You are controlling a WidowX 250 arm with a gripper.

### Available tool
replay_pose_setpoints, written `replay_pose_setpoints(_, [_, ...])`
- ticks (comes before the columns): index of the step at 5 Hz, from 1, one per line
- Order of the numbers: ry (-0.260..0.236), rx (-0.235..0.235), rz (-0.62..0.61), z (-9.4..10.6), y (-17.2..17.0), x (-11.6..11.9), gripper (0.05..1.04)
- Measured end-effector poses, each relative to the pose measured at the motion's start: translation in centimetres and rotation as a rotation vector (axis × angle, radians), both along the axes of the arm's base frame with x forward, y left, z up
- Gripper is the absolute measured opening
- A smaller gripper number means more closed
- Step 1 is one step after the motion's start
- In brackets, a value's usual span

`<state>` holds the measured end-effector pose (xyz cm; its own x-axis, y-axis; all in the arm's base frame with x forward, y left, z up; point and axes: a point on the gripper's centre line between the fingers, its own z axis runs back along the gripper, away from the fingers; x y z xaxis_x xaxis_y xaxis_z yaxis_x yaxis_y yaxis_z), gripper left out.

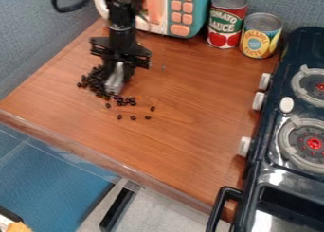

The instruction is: Sweep into pile

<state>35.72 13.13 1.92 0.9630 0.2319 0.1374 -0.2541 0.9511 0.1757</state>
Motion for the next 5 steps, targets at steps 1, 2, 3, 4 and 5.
replay_pose_setpoints(1, [0.006, 0.004, 0.043, 0.0, 1.5, -0.5, 0.371])
replay_pose_setpoints(2, [-0.007, -0.006, 0.053, 0.3, 1.4, -0.1, 0.371])
replay_pose_setpoints(3, [0.006, -0.067, 0.062, 0.2, 0.4, -0.2, 0.371])
replay_pose_setpoints(4, [-0.053, -0.129, 0.052, 2.9, -1.3, 0.8, 0.371])
replay_pose_setpoints(5, [-0.094, -0.155, -0.033, 4.7, -4.4, 1.4, 0.371])
